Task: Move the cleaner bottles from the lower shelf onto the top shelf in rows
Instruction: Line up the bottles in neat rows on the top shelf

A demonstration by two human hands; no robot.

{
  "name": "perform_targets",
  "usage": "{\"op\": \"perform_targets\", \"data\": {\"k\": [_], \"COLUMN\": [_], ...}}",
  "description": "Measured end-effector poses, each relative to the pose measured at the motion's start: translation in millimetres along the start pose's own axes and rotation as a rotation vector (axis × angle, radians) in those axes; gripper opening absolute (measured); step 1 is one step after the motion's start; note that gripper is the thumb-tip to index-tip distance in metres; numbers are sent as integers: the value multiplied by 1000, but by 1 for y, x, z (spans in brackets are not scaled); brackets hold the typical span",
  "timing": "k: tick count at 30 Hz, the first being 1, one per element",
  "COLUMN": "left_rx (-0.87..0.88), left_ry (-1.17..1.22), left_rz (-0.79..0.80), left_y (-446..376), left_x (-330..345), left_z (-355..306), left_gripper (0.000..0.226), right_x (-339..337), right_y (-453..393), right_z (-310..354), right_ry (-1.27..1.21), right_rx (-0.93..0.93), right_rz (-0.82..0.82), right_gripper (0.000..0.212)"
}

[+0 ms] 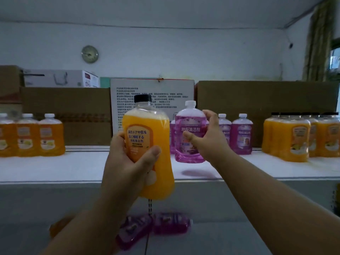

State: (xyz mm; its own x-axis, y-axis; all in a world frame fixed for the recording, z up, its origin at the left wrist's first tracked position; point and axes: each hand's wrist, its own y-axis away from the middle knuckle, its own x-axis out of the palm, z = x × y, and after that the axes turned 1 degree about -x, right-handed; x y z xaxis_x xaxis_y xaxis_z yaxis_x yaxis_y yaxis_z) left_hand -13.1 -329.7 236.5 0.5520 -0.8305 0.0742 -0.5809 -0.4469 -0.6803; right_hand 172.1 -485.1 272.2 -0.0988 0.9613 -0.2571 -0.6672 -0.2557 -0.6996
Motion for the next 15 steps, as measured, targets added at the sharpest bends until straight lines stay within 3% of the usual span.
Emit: {"op": "perform_targets", "data": {"k": [8,15], "left_rx": [-49,-64], "left_ry": [26,0], "left_rz": [43,67], "left_y": [-69,-81], "left_x": [4,9], "left_z": [46,65], "left_gripper": [55,73], "right_x": [30,38], "right_y": [-48,-77], "right_z": [-63,-74], "right_ry": [112,281], "right_rx": [120,110], "right_rz": [39,26], "right_gripper": [73,81]}}
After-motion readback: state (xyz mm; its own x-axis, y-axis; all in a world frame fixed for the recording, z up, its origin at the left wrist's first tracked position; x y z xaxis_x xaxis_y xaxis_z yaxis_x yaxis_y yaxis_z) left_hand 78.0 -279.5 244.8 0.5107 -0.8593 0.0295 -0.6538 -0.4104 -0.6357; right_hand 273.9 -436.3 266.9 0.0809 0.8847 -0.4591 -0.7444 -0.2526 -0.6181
